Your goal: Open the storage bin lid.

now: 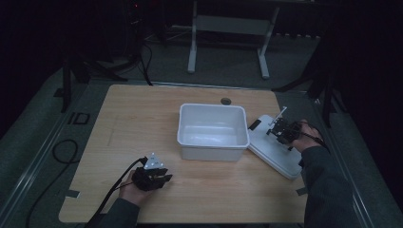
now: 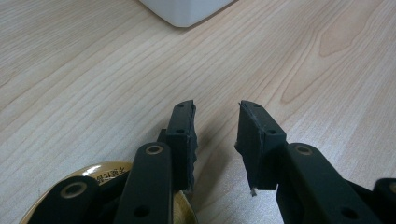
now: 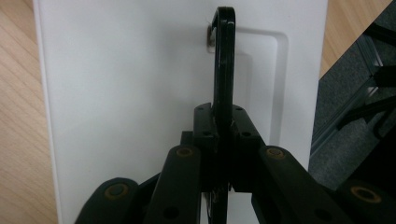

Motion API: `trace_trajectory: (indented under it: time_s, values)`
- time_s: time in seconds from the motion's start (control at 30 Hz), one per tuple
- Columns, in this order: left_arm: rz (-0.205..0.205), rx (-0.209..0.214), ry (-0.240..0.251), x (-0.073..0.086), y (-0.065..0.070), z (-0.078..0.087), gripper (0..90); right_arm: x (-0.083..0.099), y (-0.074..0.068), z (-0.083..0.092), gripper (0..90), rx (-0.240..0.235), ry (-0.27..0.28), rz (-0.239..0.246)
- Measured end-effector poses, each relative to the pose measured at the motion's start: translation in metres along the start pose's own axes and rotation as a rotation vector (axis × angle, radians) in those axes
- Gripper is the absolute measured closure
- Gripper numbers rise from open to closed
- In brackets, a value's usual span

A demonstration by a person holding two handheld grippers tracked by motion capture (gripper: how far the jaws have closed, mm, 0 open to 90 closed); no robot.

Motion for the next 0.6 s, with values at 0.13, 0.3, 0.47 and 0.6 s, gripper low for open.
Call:
trace_trajectory:
  time_s: [0.13,0.3,0.47,0.6]
  values:
    - [0.000,0.000,0.000,0.000,0.000,0.000,66.6,0.001,-0.002,-0.005,83.8,-0.006,-0.001,0.001]
    - [0.000,0.000,-0.001,0.000,0.000,0.000,66.7,0.000,-0.003,-0.008,83.7,-0.008,-0.005,0.001]
    - [-0.001,0.001,-0.002,0.000,0.000,0.000,66.2,0.001,-0.004,-0.011,83.6,-0.008,-0.008,0.003]
    - [0.000,0.000,0.000,0.000,0.000,0.000,66.2,0.002,-0.006,-0.014,83.5,-0.011,-0.007,0.003]
Point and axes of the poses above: each handheld gripper's, and its own axes: z roughly backward along the jaws, x roughly out of its underside, y roughly to its right, the point moved 1 cm from there along -z, roughly forward along the jaws, and after that the axes turned 3 degrees about z, right-handed, at the moved point
